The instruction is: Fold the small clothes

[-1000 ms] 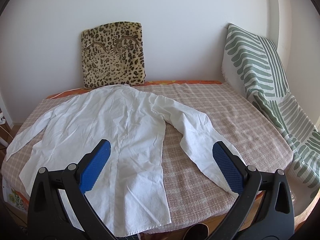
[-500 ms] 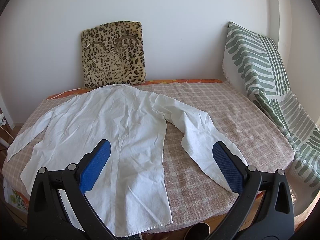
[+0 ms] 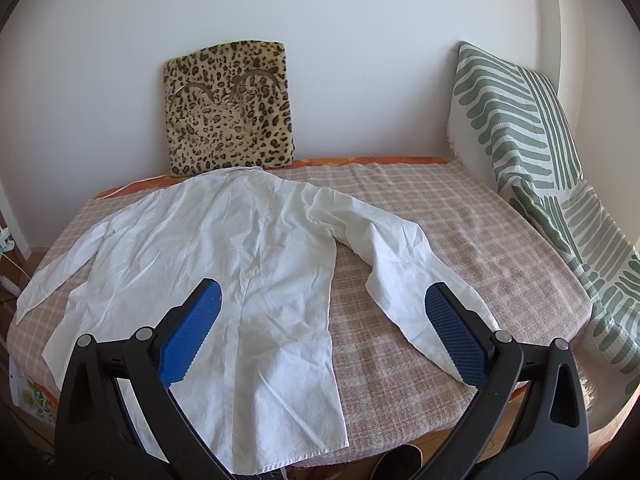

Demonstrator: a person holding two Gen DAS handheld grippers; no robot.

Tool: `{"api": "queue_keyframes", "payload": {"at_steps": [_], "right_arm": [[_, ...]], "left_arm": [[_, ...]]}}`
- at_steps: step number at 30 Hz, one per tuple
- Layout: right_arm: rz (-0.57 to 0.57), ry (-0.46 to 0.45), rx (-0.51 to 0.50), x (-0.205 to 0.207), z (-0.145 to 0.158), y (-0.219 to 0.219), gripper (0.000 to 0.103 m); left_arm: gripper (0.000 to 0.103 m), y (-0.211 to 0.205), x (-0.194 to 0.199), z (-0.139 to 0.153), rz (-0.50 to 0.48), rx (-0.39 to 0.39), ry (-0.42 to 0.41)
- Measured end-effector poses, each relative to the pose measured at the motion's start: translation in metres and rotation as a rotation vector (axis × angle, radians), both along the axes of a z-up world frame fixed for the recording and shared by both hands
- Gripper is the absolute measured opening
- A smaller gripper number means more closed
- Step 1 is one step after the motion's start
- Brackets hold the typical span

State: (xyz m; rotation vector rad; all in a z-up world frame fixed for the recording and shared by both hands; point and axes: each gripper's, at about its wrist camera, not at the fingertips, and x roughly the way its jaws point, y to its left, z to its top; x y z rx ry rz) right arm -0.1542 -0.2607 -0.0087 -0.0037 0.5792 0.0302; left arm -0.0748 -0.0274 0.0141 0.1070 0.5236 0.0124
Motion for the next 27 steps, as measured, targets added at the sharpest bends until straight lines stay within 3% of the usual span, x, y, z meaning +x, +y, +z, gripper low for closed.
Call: {"api": "queue_keyframes", "payload": {"at_steps": [27], "right_arm": [[0.002,0.008,0.002,0.0054,-0.0017,0.0037,0.103]], "left_arm": [[0.103,0.0017,0.0059,-0.0066,0.013,0.008,0.002]]}}
